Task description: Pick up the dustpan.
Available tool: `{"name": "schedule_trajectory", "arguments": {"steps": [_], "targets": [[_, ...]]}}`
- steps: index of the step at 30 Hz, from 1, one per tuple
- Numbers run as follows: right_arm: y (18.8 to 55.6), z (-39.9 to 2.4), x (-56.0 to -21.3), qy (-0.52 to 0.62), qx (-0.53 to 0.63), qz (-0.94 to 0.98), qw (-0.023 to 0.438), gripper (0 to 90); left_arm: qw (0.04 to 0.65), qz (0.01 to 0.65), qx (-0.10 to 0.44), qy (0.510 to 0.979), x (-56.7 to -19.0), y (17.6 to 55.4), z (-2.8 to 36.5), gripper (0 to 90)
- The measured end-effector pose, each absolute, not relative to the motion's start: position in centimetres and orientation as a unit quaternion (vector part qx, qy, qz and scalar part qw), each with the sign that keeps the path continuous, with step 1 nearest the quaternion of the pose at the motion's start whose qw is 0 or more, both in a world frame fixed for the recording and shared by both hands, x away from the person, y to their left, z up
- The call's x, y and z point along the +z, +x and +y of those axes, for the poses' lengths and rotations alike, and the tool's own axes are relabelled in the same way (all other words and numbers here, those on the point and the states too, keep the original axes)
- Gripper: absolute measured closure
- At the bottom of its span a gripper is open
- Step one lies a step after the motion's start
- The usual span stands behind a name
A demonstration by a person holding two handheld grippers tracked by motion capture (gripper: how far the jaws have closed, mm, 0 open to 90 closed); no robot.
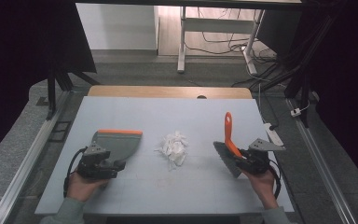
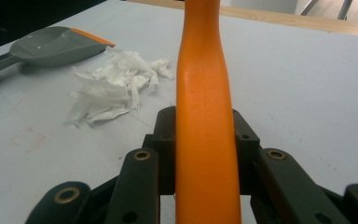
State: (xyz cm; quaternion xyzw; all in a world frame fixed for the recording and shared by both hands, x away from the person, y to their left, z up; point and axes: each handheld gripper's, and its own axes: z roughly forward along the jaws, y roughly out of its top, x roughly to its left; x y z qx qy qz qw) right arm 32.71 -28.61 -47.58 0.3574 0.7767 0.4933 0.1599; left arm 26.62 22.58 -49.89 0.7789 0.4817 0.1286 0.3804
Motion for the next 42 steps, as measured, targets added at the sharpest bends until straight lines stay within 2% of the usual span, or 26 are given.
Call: {"name": "schedule_trajectory", "arguments": {"steps": [25,42], "targets": [[32.5,-28.6,-47.3,0.355,0.494,0.776,0.167,69.6,0.385,0.481,0.13,0.777,-49.6,26.5,22.7,21.5],[32.4,-28.6,-47.2,0.356,0.499,0.772,0.168,69.6,0.393,0.494,0.163,0.758,-46.1,25.4,21.9,19.9]]}}
